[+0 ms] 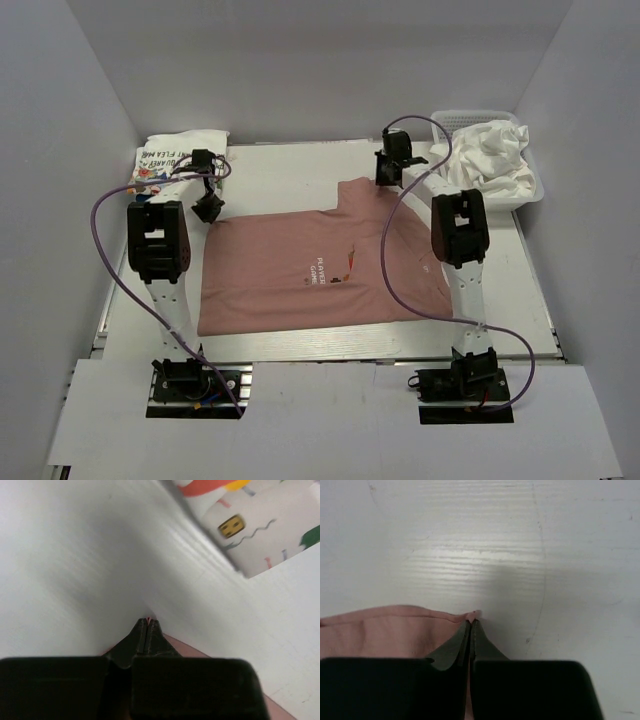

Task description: Fold and stack the t-shirts

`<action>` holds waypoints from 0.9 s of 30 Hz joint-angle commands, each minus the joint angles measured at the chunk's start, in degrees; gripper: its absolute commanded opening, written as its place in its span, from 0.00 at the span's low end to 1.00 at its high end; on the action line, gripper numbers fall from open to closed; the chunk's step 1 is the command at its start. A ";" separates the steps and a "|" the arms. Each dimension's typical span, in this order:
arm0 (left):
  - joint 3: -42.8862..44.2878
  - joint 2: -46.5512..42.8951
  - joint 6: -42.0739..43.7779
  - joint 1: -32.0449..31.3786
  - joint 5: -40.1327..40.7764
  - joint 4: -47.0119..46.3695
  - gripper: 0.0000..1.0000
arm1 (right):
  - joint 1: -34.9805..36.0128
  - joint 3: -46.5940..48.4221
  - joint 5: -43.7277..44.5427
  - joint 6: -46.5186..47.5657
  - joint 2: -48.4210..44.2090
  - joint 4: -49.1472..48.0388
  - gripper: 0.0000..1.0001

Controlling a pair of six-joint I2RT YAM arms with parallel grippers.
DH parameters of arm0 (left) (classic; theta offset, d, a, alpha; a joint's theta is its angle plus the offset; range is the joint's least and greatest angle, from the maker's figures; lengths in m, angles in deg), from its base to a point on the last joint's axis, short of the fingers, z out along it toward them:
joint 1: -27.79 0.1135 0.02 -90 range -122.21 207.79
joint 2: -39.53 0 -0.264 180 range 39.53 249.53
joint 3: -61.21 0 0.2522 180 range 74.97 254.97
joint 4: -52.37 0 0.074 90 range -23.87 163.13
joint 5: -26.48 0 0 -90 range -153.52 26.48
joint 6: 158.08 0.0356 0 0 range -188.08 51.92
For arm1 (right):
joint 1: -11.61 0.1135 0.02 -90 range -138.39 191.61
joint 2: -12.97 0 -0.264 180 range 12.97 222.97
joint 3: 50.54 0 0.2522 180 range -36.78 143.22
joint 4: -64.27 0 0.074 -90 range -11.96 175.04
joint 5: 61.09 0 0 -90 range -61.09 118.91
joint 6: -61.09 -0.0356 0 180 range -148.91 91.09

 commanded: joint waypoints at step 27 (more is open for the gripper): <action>-41.22 -46.12 -6.46 -3.20 2.78 -2.59 0.00 | 5.55 -69.65 15.14 0.04 -78.01 -6.90 0.00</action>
